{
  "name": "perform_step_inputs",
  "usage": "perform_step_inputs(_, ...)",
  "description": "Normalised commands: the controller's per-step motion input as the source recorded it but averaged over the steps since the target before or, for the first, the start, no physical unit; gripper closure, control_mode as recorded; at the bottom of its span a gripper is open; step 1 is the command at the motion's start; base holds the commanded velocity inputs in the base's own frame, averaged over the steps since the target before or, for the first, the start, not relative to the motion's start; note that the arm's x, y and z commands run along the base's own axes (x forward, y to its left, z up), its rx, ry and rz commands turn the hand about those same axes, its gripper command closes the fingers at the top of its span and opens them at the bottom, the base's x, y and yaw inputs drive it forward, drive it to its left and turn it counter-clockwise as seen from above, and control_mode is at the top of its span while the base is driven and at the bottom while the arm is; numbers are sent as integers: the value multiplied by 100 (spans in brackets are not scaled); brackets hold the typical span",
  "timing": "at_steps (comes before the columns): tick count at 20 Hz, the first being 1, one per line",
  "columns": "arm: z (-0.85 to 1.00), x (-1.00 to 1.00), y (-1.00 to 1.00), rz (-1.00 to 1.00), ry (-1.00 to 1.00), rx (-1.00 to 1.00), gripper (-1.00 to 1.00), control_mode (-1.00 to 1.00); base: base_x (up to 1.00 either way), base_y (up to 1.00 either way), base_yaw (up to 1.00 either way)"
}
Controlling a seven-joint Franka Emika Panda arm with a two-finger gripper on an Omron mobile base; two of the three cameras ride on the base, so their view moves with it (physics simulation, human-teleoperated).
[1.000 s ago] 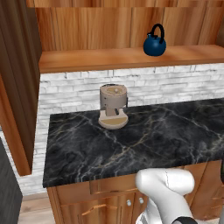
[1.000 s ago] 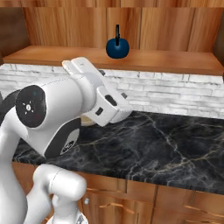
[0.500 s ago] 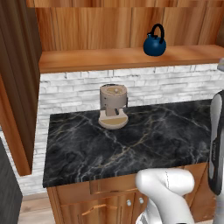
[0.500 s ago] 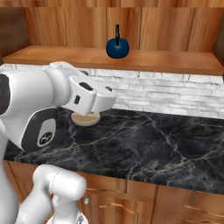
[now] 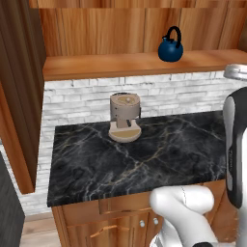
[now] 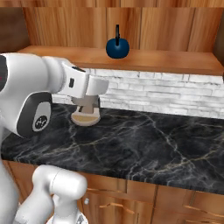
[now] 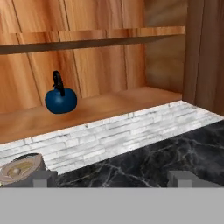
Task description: Open the cabinet, pick the kettle from the cabinet, and place it in the sink.
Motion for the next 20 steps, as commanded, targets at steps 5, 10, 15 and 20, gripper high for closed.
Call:
perform_step_inputs(5,7,10,13,28,8,0,-100,-100,0,0,0)
perform_step_inputs(10,2,24,15,22,0,0,-100,-100,0,0,0)
perform_step_inputs(15,2,33,15,11,0,0,-100,-100,0,0,0)
perform_step_inputs(20,1,37,13,9,0,0,-100,-100,0,0,0)
